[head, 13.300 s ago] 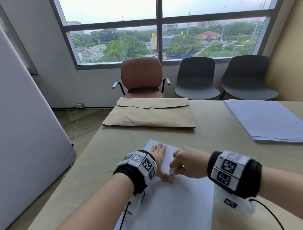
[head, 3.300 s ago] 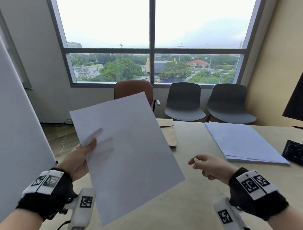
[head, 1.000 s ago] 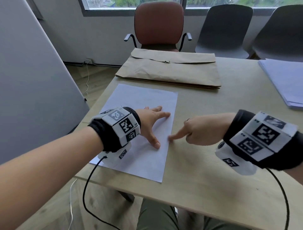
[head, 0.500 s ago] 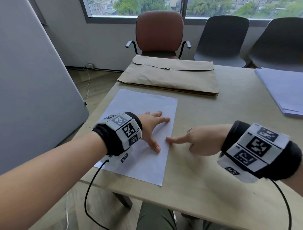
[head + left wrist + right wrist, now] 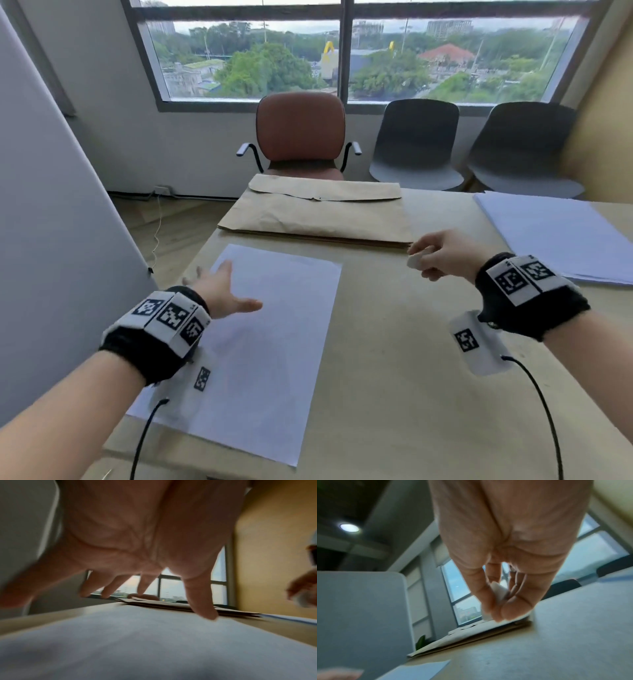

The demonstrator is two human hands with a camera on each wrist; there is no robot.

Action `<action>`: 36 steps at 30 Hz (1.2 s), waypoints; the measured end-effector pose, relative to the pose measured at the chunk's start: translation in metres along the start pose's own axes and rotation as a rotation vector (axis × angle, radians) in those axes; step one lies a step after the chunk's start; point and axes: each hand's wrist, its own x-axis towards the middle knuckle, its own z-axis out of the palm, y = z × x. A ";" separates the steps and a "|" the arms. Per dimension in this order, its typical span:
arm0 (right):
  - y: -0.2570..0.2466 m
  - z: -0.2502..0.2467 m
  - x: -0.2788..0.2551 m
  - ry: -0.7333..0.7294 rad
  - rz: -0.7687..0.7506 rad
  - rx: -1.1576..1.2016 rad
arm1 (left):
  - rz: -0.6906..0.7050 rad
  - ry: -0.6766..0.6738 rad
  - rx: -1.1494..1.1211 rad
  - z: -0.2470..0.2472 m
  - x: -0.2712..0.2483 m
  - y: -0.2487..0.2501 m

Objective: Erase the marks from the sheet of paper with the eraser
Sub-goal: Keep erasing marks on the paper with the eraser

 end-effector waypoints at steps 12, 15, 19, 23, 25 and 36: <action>0.002 0.011 0.017 0.076 0.149 -0.418 | -0.284 -0.047 0.143 -0.013 -0.015 -0.014; -0.005 0.012 0.008 0.191 0.004 -0.389 | -0.275 -0.016 0.109 -0.015 -0.020 -0.010; -0.015 0.023 -0.010 0.071 -0.025 0.049 | -0.366 0.015 0.088 -0.012 -0.023 -0.010; -0.017 0.045 -0.025 -0.005 -0.103 0.107 | -0.378 0.070 0.032 -0.013 -0.026 -0.020; -0.015 0.055 -0.028 0.010 -0.132 0.115 | -0.368 0.076 -0.032 -0.017 -0.030 -0.027; -0.015 0.064 -0.038 -0.210 -0.069 0.147 | -0.110 0.386 -0.597 -0.014 -0.028 -0.062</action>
